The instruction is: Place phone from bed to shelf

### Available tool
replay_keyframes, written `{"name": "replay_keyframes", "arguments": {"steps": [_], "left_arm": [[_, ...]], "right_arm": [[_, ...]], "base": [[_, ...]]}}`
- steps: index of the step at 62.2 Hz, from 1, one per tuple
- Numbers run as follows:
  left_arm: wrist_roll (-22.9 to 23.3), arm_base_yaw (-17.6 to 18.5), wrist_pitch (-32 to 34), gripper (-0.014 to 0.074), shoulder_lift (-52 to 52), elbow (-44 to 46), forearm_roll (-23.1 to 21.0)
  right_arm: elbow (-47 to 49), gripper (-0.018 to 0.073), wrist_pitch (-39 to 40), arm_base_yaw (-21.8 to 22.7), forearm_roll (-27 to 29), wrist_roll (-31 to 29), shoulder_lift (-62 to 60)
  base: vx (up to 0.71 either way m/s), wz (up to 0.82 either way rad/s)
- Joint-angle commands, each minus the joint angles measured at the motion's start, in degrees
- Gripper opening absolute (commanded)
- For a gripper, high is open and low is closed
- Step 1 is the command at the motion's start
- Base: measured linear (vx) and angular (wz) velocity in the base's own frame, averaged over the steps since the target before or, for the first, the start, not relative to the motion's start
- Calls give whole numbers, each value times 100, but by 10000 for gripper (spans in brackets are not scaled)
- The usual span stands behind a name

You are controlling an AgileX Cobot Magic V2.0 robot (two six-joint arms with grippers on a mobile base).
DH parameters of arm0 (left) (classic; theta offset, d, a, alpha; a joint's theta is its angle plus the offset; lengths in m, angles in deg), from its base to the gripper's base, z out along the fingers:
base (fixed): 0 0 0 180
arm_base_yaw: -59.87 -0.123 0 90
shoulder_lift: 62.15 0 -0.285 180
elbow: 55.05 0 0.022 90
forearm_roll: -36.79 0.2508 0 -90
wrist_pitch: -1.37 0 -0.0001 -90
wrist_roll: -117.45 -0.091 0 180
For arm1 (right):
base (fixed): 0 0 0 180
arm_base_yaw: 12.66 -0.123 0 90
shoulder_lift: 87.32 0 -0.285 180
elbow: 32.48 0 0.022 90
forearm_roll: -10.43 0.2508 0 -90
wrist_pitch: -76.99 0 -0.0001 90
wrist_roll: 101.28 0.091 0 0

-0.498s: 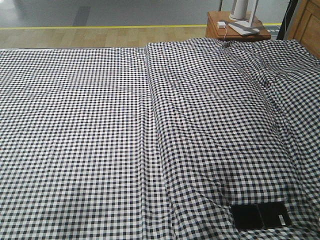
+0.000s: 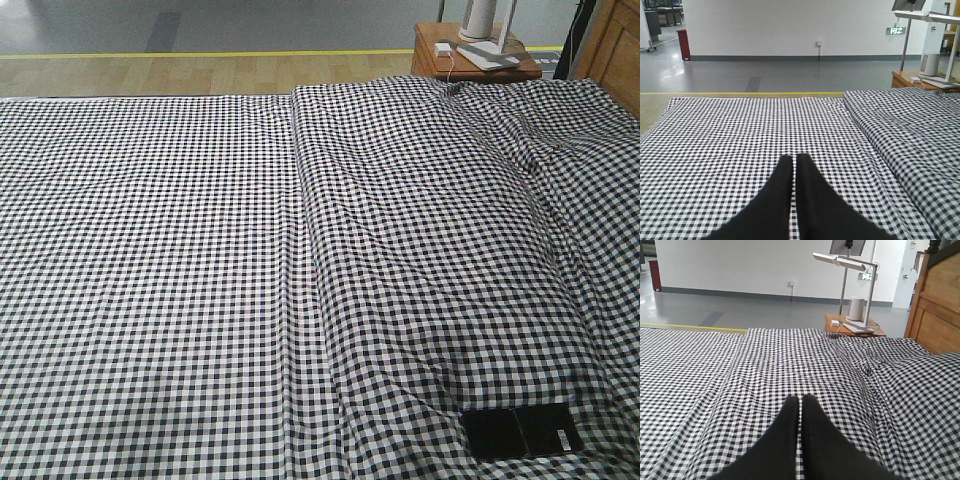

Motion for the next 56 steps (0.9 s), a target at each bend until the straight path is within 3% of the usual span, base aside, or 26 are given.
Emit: {"name": "replay_keyframes", "arguments": {"steps": [1,47,56], "left_arm": [[33,20,415,1,-77,122,-52],[33,20,415,1,-77,122,-52],[33,20,415,1,-77,122,-52]], "right_arm": [[-25,-5,418,15,-72,-21,-51],[-20,-5,506,20,-72,-26,-51],[-8,-5,997,20,-72,55,-51]], "base": [[0,0],[0,0],[0,0]]}}
